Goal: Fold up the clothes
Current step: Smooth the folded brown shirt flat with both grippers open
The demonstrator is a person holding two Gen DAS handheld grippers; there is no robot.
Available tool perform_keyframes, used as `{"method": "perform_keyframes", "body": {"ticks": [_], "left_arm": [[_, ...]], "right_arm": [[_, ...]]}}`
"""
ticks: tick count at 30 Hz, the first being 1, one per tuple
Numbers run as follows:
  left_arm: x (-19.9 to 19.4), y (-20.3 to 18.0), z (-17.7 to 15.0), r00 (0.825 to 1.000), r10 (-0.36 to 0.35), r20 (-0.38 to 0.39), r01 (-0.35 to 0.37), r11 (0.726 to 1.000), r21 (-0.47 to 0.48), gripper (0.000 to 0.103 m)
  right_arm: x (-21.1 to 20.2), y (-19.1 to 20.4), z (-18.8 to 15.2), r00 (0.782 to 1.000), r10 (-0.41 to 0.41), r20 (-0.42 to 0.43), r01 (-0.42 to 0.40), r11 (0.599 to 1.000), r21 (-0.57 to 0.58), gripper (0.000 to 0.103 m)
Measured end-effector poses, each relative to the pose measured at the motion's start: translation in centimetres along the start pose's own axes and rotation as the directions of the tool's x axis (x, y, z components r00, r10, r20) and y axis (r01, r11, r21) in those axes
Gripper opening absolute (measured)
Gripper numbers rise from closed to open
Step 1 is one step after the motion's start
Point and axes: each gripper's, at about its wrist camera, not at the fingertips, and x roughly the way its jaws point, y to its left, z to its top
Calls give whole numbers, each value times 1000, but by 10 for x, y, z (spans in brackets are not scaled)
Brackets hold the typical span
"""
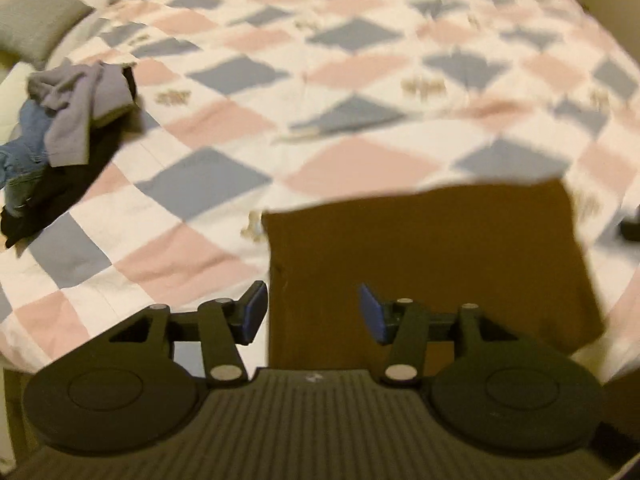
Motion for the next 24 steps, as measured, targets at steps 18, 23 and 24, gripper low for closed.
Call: {"method": "perform_keyframes", "body": {"ticks": [18,23,24], "left_arm": [[-152,-139,22,934,347,-87,-341,791,-508,62],[-166,-142,11,908,397,-131,-396,714,-577,62],[-165,-141,9,905,401,-145,-405,702,-586,62]], "right_arm": [[-27,-107,56,938,319,-135,-342,797,-498,67],[-20,-104,56,915,353,-195,-399,723,-564,68],[-18,-100,56,912,355,-208,-407,701,-586,68]]}}
